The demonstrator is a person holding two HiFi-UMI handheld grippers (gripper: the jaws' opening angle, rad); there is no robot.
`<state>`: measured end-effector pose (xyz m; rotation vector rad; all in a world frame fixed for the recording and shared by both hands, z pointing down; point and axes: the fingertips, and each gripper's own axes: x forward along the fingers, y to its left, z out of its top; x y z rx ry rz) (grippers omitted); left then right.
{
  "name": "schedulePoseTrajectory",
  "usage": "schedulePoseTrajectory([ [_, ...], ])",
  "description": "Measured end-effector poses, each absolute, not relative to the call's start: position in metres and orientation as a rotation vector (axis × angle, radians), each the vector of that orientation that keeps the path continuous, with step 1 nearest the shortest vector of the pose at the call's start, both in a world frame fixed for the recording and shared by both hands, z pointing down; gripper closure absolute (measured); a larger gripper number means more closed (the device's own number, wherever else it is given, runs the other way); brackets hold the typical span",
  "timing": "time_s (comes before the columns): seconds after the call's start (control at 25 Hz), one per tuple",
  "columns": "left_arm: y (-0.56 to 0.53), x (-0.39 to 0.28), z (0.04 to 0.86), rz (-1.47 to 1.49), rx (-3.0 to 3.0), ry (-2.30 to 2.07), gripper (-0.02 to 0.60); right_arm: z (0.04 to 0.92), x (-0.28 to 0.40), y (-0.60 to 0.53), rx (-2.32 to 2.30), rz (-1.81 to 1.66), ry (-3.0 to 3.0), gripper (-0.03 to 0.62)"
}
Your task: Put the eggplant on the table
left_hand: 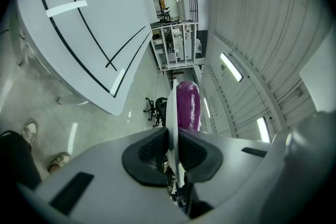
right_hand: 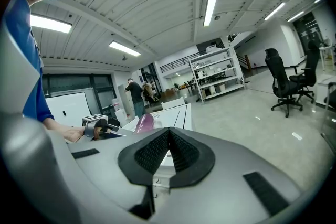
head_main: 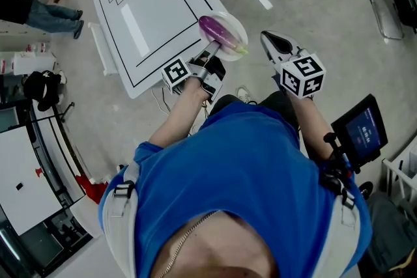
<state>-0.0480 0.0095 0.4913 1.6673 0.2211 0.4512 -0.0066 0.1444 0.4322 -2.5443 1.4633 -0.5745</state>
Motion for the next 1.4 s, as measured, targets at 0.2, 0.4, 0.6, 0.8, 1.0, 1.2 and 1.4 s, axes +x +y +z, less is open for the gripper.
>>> schedulePoseTrajectory([
  [0.2, 0.021, -0.007, 0.484, 0.401, 1.671, 0.19, 0.549, 0.433, 0.039, 0.152, -2.507, -0.579, 1.517, 0.592],
  [0.4, 0.047, 0.068, 0.481, 0.337, 1.691, 0.09, 0.55, 0.43, 0.12, 0.18, -2.436, -0.613, 1.643, 0.592],
  [0.6, 0.08, 0.116, 0.475, 0.258, 1.681, 0.03, 0.549, 0.429, 0.176, 0.207, -2.379, -0.615, 1.738, 0.592],
  [0.8, 0.083, 0.109, 0.471, 0.19, 1.664, -0.028, 0.549, 0.428, 0.18, 0.209, -2.337, -0.619, 1.816, 0.592],
  [1.0, 0.079, 0.089, 0.474, 0.11, 1.654, -0.097, 0.549, 0.433, 0.169, 0.202, -2.287, -0.635, 1.915, 0.592],
  [1.2, 0.071, 0.113, 0.469, 0.05, 1.637, -0.183, 0.549, 0.428, 0.207, 0.187, -2.211, -0.658, 2.021, 0.592],
  [1.4, 0.03, 0.111, 0.471, -0.037, 1.621, -0.271, 0.549, 0.424, 0.217, 0.134, -2.126, -0.648, 2.152, 0.592],
])
